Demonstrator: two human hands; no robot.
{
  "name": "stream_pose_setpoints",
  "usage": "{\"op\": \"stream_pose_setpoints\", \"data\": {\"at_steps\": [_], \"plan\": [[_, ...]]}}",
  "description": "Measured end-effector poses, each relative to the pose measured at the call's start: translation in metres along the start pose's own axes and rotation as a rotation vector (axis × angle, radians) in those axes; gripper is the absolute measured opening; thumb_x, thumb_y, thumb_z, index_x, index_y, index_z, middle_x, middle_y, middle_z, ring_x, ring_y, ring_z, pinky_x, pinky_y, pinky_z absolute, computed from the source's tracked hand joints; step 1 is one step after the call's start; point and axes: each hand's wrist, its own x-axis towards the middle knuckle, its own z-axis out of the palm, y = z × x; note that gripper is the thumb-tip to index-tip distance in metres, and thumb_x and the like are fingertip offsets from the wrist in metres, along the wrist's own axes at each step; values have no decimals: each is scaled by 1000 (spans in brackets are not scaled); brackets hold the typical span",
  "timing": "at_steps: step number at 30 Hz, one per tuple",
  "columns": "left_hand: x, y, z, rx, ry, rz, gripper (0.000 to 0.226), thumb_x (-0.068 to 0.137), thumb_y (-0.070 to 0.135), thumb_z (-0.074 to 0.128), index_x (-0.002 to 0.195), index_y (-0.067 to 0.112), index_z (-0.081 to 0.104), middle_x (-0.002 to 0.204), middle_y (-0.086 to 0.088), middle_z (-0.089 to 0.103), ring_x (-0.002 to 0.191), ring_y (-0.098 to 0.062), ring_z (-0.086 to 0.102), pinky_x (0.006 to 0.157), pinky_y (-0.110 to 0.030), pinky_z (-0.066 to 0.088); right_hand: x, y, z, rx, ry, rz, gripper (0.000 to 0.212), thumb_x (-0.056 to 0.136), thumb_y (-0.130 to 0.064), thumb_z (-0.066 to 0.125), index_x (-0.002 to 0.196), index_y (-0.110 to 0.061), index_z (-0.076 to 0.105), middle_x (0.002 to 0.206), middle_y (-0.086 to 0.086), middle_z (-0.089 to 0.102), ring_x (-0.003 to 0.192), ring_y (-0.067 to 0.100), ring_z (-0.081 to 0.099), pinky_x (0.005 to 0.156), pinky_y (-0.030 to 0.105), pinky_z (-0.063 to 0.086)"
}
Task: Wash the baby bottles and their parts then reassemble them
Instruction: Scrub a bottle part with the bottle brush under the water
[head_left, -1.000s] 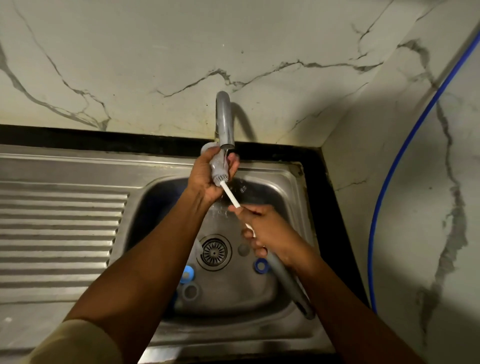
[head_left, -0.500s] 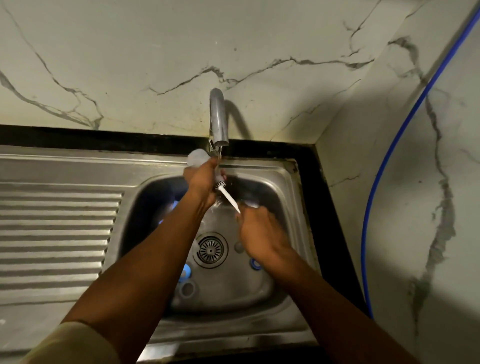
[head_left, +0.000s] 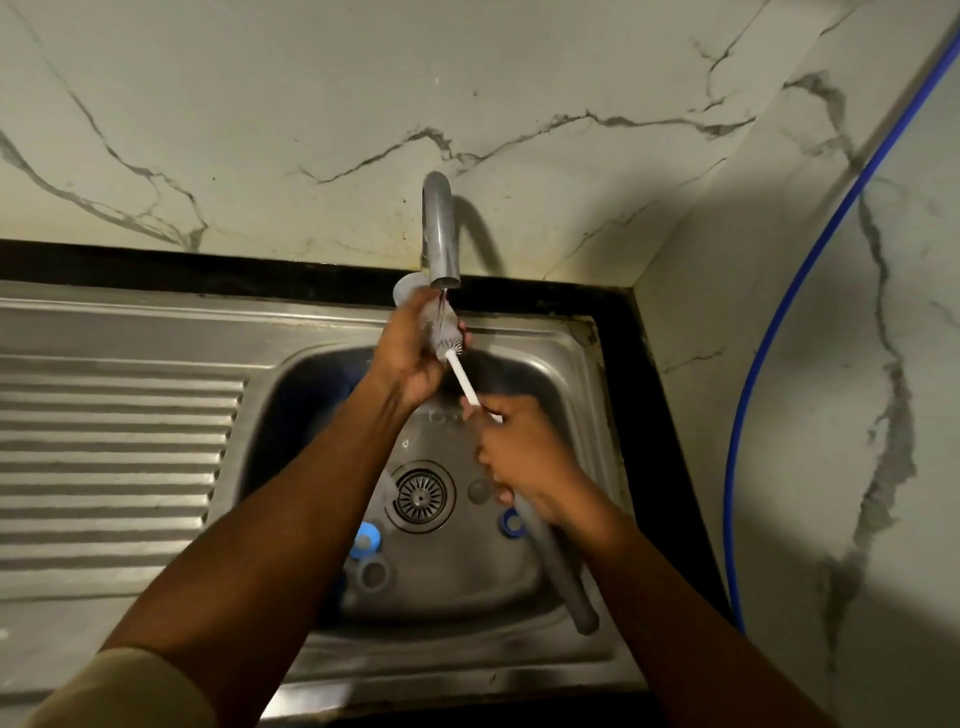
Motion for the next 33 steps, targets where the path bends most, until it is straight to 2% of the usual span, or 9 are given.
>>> {"op": "stream_pose_setpoints", "data": {"at_steps": [3,8,11,14,19,23,26,29,33], "plan": [[-2,9,-9,-289,-106,-146,43,81,15,69,118,-2,56,91,-15,64,82,-23,66,80,-35,61,-6,-5,-7,514,-279,185,27,103,-28,52,124,-20,66,58,-4,42,37,3,31,33,16,25],[14,-5,-16,118,245,78,58,87,7,71,137,-2,44,79,-14,59,55,-17,61,52,-31,55,2,11,5,-900,142,-166,31,106,-27,38,123,-20,63,101,9,65,91,26,66,74,38,55],[11,-1,-18,106,168,34,50,88,16,67,131,-1,48,78,-13,57,61,-20,59,55,-32,54,1,9,7,-285,61,-41,22,103,-28,48,110,-23,68,77,7,61,60,24,62,51,37,55],[4,9,-15,-201,-7,-112,30,92,17,58,118,2,51,82,-15,59,74,-22,59,75,-32,56,-4,1,-1,512,-187,208,22,100,-28,57,116,-20,69,57,-3,43,37,6,32,33,17,27],[13,5,-17,82,184,21,57,93,16,69,140,4,41,108,-23,60,76,-28,68,68,-42,62,2,23,-1,-741,199,-137,23,103,-33,45,107,-22,65,86,3,64,71,20,61,62,31,48],[15,7,-29,157,313,148,81,97,24,65,158,32,13,119,-16,52,100,-37,68,74,-51,63,-14,25,-5,-310,170,-159,21,100,-24,51,85,-16,63,57,-6,48,43,4,42,48,23,35],[12,8,-28,46,294,78,47,101,33,56,143,15,44,116,-18,60,102,-39,69,63,-42,63,-25,20,-9,157,93,30,20,104,-26,49,100,-18,67,55,0,38,37,7,32,38,20,28],[0,0,-14,136,187,-21,43,106,41,43,114,1,56,101,-21,65,81,-29,64,55,-34,54,-21,11,1,241,30,68,18,105,-31,49,104,-26,66,56,-1,37,37,7,32,38,20,28],[-6,3,-11,216,59,-140,44,99,26,33,117,-3,60,106,-25,68,92,-37,67,90,-51,57,-12,6,6,300,58,101,17,105,-33,49,100,-30,66,56,-2,41,35,6,32,37,19,28]]}}
